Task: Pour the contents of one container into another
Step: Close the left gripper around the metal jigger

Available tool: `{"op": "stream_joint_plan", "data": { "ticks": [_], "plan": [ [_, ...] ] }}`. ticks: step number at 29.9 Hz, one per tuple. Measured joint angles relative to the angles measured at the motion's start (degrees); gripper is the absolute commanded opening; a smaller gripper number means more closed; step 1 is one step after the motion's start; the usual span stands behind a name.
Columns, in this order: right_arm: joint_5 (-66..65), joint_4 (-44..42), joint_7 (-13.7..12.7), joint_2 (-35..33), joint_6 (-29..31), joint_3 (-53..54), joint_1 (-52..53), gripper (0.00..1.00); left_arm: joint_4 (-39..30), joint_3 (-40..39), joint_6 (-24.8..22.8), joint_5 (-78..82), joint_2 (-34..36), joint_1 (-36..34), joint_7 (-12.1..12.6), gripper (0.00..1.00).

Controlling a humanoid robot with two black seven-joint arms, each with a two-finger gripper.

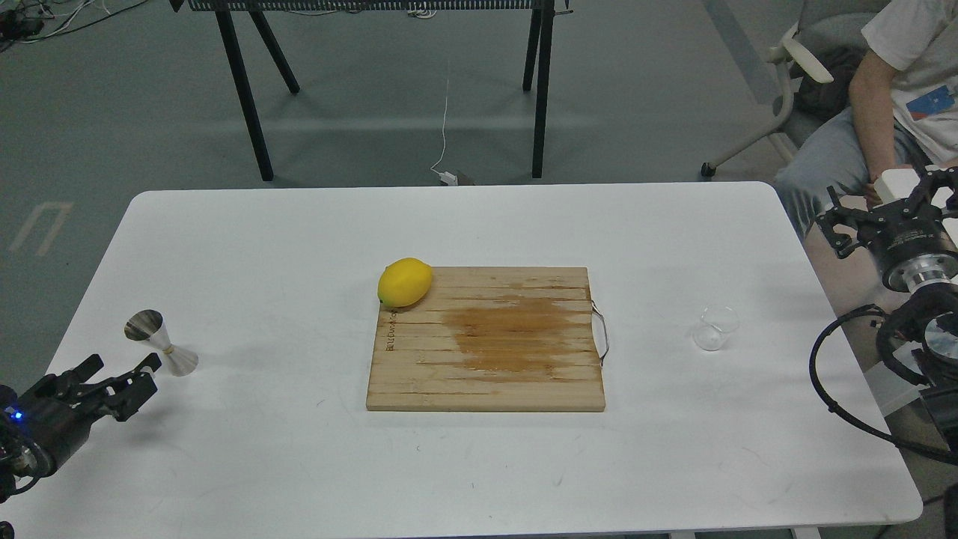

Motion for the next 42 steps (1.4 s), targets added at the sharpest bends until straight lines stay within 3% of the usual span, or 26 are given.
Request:
{"op": "stream_joint_plan", "data": {
  "ticks": [10,16,36,42],
  "plan": [
    [0.09,0.47,0.02,-0.01,0.0,0.03,0.18,0.99,5.87,1.01,0.94,3.51,-5.14,-3.47,0.01,0.91],
    [0.08,1.13,0.02,-0.1,0.0,0.05,0.17,0.99,10.43,2.74,1.23,3.47,-7.05,-5.17,0.02,0.78],
    [0.0,1.25,0.02,-0.46,0.0,-0.01,0.05,0.99,10.9,3.13,1.31,3.31,-7.92,-6.91,0.02,0.41],
    [0.0,1.26,0.02,-0.46,0.0,0.0,-0.07,0.99,10.9,3.14,1.31,3.39,-7.94,-6.53,0.02,0.4]
  ]
}}
